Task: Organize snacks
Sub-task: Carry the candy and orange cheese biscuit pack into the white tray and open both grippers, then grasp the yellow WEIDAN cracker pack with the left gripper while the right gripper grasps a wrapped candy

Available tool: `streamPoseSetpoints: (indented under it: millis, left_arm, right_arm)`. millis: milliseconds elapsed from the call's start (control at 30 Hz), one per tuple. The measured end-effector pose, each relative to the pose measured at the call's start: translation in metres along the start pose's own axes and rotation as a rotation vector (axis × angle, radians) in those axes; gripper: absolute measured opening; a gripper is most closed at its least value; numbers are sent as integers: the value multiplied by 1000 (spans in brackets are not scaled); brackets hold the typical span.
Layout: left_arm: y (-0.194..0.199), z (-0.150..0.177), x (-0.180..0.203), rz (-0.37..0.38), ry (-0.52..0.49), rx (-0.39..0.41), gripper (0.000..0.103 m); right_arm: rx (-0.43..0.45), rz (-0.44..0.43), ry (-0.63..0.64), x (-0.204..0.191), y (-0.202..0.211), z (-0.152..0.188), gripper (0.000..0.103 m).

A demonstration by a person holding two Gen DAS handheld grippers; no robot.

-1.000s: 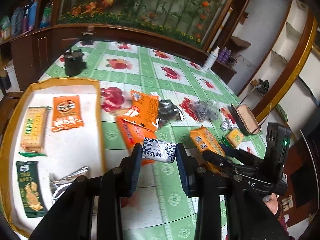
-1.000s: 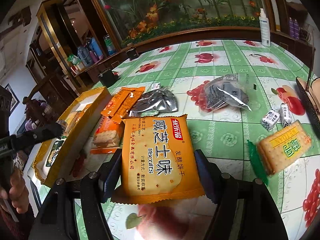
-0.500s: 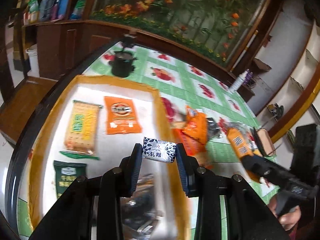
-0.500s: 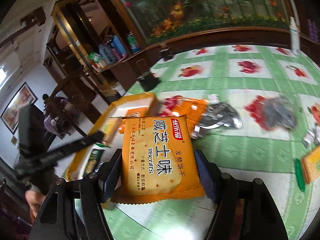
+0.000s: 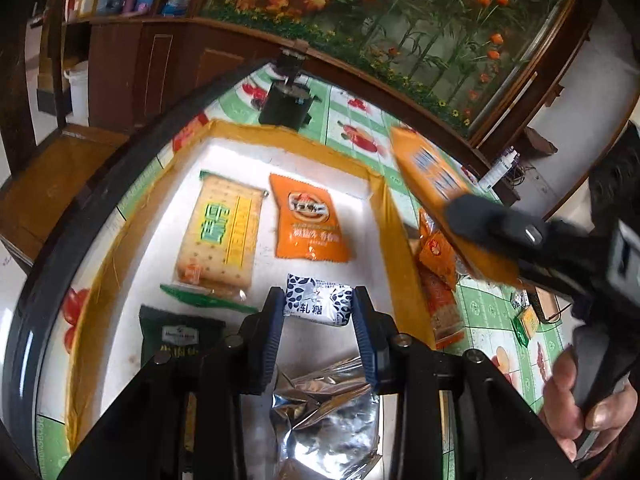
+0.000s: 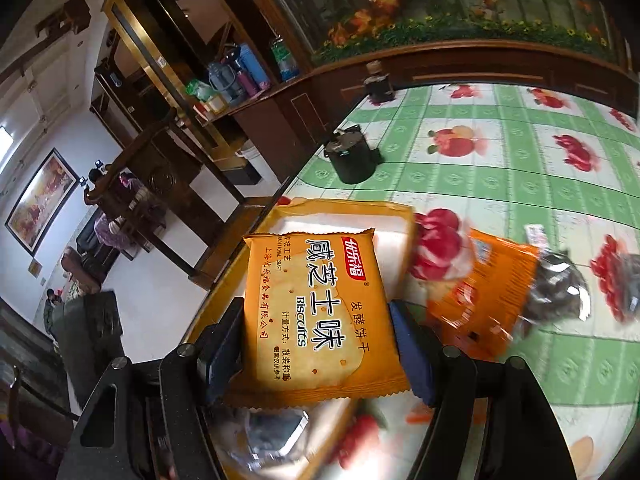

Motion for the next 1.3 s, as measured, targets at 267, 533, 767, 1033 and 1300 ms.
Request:
streamPoseSetpoints:
  millis: [267,533,767,1033,1300]
  left_arm:
    - [-4,10,3,-66,-41,5,33]
    - [-2,10,2,-81,-43,15,33]
    - [6,4,-1,-61,-17,41,77]
    - [23,7,5,-59,-17,70,77]
    - [58,15,66,-9,-137,154,77]
  right_arm:
    - [-47,93,9,13,-51,4,75]
    - [-58,134,48,16,-67,3,71]
    - [-8,72,30,8,-46,2,71]
    - [104,40,-27,26,21,16,72]
    - [233,148,-179,109,122,43,72]
Point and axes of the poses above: each gripper's, at about its wrist camera, not at the fingertips, and y roughly against the way its jaws point, x to its right, z to its underside, the point moved 9 cm from there along -y, roughly the way its jaws point, and after that the axes turned 14 degrees about -z, right-handed, at the moved point
